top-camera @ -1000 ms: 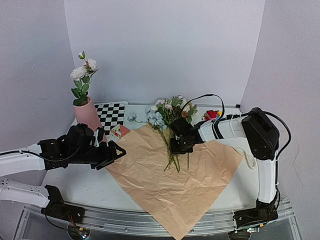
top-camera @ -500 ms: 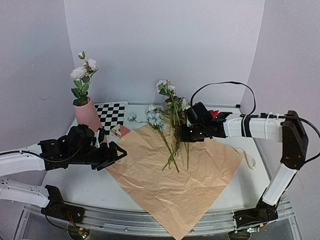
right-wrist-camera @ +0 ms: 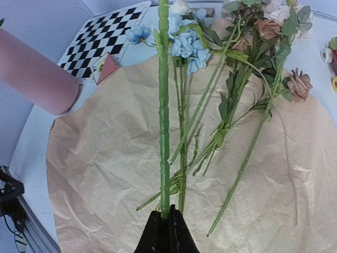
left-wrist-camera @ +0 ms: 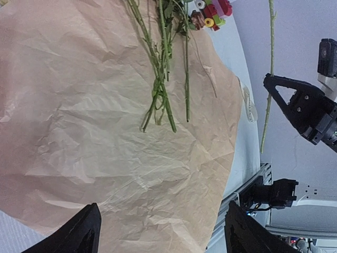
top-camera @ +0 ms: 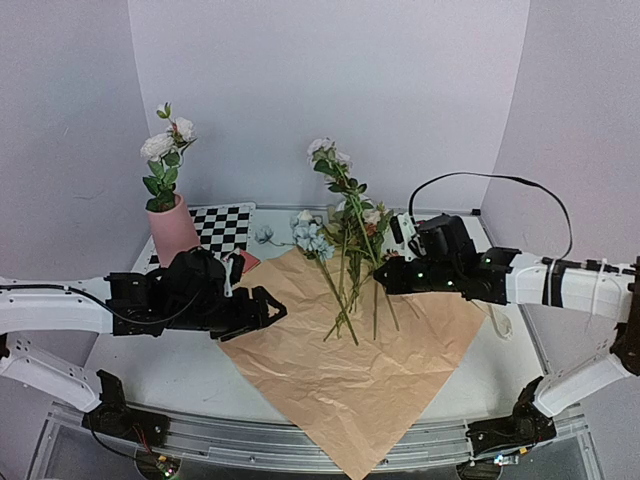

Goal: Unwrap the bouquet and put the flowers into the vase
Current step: Pick up the fake flower from the wrapping paper.

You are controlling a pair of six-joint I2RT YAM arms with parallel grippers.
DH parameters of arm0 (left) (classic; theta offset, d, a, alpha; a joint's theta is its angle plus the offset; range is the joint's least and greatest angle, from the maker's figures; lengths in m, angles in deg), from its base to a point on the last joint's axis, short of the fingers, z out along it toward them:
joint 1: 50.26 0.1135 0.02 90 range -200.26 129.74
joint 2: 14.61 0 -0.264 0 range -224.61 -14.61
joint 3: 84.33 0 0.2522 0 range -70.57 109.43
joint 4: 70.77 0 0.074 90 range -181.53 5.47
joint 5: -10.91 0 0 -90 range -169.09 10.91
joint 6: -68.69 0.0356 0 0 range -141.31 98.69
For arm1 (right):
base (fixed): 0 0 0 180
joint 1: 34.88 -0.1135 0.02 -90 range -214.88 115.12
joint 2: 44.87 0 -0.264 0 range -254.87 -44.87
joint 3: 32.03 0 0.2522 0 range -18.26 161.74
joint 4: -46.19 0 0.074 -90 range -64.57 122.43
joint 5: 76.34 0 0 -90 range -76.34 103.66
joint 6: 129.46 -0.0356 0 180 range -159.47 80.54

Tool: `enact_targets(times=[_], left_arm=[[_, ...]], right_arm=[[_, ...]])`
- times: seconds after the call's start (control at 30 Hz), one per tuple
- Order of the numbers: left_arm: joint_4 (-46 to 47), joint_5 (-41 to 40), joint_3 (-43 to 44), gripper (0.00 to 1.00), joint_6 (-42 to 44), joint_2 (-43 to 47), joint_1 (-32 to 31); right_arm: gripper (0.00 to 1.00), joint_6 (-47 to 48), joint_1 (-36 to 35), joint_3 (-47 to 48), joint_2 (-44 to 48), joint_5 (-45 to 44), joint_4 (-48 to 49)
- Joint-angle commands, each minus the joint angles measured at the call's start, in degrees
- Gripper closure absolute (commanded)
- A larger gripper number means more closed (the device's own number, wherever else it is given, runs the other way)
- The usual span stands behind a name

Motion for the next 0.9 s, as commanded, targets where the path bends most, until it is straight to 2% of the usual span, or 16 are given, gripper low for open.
enact_targets(times=[0.0,0.23,0.47,0.73,0.87], left_arm=[[7.52,-3.55,5.62,0.18,2.09,-2.69,-3.03],[13.94,-4.55,14.00,0.20,7.23,-8.29,-5.60],[22.65,-5.46,21.19,0.23,12.02,-11.52,-5.63],[22.93,-9.14,29.10,0.32,15.11,-16.29,-5.57],[22.89,-10.31,30.59,0.33,13.61,-17.48,-5.12]], right_arm=[[0.97,1.71,0.07,-4.44,7.53,7.24,6.89],[0.97,-2.17,0.01,-10.39,16.82,16.71,12.82],[0.98,-7.47,-0.51,-14.47,21.00,23.85,16.87],[0.98,-10.27,-3.18,-18.55,24.04,27.26,20.72],[0.98,-10.07,-4.34,-18.97,25.19,27.71,20.77]])
